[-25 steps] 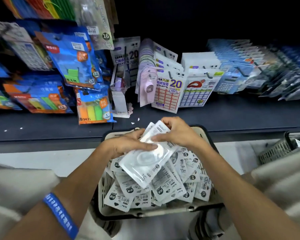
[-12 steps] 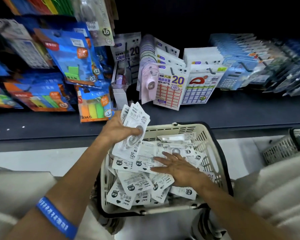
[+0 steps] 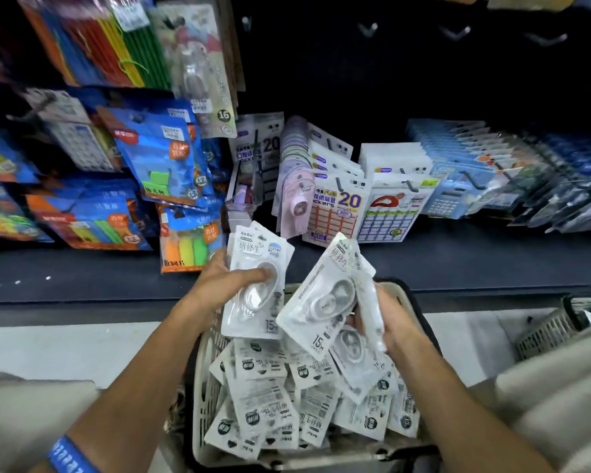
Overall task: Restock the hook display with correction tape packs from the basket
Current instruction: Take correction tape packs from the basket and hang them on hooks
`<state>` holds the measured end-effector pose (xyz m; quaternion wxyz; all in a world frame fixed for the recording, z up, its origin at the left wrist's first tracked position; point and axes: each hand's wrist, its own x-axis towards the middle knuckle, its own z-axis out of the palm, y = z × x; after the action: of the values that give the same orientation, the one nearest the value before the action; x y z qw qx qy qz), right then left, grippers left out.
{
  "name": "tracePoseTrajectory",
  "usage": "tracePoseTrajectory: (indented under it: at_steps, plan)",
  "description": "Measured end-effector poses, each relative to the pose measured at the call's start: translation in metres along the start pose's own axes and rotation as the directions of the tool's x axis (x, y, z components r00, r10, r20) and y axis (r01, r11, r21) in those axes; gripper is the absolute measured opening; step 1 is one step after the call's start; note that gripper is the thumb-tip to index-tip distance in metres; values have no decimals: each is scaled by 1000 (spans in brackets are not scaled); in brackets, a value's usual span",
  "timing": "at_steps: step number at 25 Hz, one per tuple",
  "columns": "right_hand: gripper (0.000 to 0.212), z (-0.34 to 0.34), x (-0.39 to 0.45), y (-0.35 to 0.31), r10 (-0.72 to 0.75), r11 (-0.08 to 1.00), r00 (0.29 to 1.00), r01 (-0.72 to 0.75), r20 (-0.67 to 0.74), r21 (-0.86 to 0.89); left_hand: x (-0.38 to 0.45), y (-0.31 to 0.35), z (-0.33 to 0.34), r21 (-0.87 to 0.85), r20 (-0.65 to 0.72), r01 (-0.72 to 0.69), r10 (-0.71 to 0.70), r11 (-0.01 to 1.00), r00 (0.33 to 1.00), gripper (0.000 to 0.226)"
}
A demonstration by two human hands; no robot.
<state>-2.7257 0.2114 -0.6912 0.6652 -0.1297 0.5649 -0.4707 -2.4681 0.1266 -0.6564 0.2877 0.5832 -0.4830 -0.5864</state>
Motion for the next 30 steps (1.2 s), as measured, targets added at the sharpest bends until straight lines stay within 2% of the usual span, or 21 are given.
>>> tracePoseTrajectory:
  at_steps: [2, 6, 8, 10, 12, 14, 15, 17, 18, 20, 23, 25, 27, 29, 30]
  plan:
    - [33, 20, -3, 4, 70, 997, 996, -68, -58, 28, -7, -2, 11, -47, 105, 77, -72, 996, 992, 55]
    - [32, 38, -5, 8, 177, 981, 973, -163, -145, 103, -15, 0, 28, -77, 192, 179, -161, 981, 968, 40]
    - [18, 44, -7, 6, 141, 990, 977, -136, -158, 38, -19, -1, 32, -52, 281, 194, -172, 980, 944, 47]
    - [25, 50, -1, 3, 55, 996, 970, -70, -236, -53, -19, -4, 39, 25, 319, 151, -151, 988, 936, 54]
    - [31, 53, 7, 4, -49, 997, 926, 21, -373, -78, -19, -5, 46, 59, 297, 133, -145, 989, 944, 72]
    - [41, 53, 8, 4, -74, 997, 904, 69, -420, -28, -16, -1, 48, 45, 238, 115, -123, 992, 963, 81]
    - [47, 53, 6, 4, -54, 998, 926, 57, -373, -4, -13, 2, 46, 22, 205, 92, -94, 996, 974, 76]
    - [51, 53, 0, 2, -8, 999, 983, 17, -181, 50, -9, 16, 37, 20, 120, 30, -32, 999, 992, 60]
    - [54, 54, -4, -2, -28, 996, 995, 36, -92, 78, -11, 26, 31, 48, 72, -6, 2, 999, 997, 62]
    - [65, 54, -12, -15, -155, 977, 988, 155, -14, 143, -20, 52, 10, 140, -29, -83, 88, 987, 996, 81]
    - [64, 64, -25, -53, -432, 900, 899, 424, 77, 102, -35, 111, -31, 204, -59, -271, 288, 941, 956, 85]
    - [64, 87, -41, -84, -606, 782, 768, 623, 208, -27, -51, 154, -69, 186, -62, -412, 429, 892, 901, 80]
    - [59, 122, -56, -117, -715, 624, 614, 776, 335, -90, -65, 180, -98, 55, -79, -531, 534, 846, 842, 75]
    - [54, 157, -61, -145, -765, 533, 535, 839, 360, -115, -71, 184, -115, -150, -166, -558, 535, 816, 828, 63]
    - [51, 173, -62, -157, -778, 504, 522, 851, 349, -149, -71, 182, -118, -220, -209, -564, 527, 795, 824, 55]
